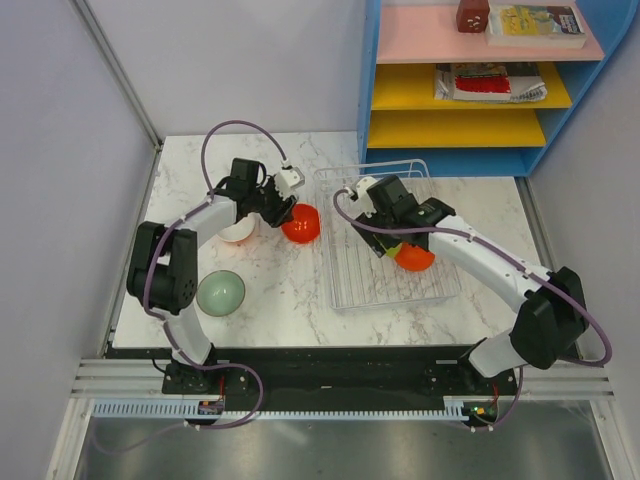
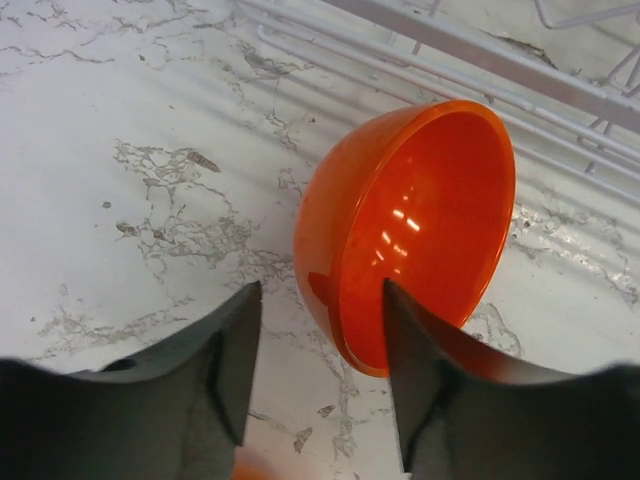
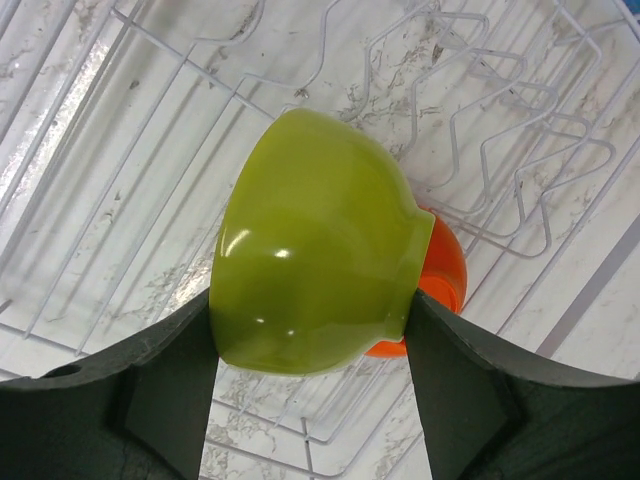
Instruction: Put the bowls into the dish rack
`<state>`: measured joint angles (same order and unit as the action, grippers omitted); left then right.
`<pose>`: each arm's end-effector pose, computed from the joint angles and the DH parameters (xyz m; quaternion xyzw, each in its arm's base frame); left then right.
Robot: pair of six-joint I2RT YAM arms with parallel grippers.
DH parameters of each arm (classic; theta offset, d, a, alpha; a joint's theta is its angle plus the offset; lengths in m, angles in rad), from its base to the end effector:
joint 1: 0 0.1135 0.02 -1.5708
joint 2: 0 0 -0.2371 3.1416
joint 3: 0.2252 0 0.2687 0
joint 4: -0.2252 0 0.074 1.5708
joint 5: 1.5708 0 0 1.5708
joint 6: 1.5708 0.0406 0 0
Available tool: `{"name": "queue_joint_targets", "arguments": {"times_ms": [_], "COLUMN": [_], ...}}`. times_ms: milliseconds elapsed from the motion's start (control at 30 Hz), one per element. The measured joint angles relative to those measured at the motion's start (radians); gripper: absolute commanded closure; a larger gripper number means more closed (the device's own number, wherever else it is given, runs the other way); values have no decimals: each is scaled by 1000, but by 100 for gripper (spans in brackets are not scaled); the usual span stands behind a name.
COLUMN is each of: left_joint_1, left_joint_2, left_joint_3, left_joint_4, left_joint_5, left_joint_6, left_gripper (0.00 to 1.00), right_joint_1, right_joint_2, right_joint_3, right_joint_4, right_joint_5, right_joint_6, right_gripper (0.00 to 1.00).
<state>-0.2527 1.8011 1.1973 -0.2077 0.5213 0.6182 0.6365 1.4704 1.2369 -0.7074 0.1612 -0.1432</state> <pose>0.3812 -0.1193 0.1658 0.4651 0.7734 -0.1703 0.3956 0.2710 0.1922 0.2550 -0.3371 0.8861 0.0011 0.3181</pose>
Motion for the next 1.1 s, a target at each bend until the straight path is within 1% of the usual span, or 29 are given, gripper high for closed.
{"name": "queue_joint_targets", "arguments": {"times_ms": [33, 67, 133, 167, 233, 267, 567, 733, 833, 867, 933, 967, 1033, 1067, 1100], "left_joint_1": [0, 0, 0, 0, 0, 0, 0, 0, 3, 5, 11, 13, 22, 25, 29], "left_joint_2": [5, 7, 11, 12, 14, 15, 9, -71, -178, -220, -323, -365, -465, -514, -560], "left_joint_3": [2, 2, 2, 2, 2, 2, -7, -51, -75, -81, -93, -94, -101, -104, -108], "left_joint_4": [2, 2, 2, 2, 5, 7, 2, -13, -39, -45, -61, -68, -82, -91, -98], "left_joint_5": [0, 0, 0, 0, -1, -1, -5, -6, 1, 4, 13, 16, 30, 35, 39], "left_joint_6": [2, 3, 4, 7, 9, 11, 16, 10, -1, -5, -15, -20, -29, -33, -38], "left_gripper": [53, 62, 70, 78, 88, 98, 98, 98, 98, 98, 98, 98, 98, 98, 98], "right_joint_1": [16, 27, 56, 70, 98, 110, 209, 247, 274, 281, 300, 305, 318, 321, 322], "right_joint_2": [13, 21, 44, 57, 84, 95, 196, 237, 259, 266, 285, 291, 302, 302, 303], "right_joint_3": [4, 6, 11, 11, 12, 12, 12, 12, 12, 12, 12, 12, 12, 12, 12], "right_joint_4": [0, 0, 1, 2, 5, 4, 34, 48, 56, 58, 65, 67, 72, 74, 76], "right_joint_5": [23, 39, 82, 102, 146, 163, 320, 379, 423, 434, 466, 478, 497, 499, 499], "right_joint_6": [-8, -12, -23, -27, -37, -40, -70, -77, -87, -90, -97, -100, -104, -105, -104], "right_gripper": [100, 100, 100, 100, 100, 100, 100, 99, 93, 84, 74, 58, 49, 39, 32]}}
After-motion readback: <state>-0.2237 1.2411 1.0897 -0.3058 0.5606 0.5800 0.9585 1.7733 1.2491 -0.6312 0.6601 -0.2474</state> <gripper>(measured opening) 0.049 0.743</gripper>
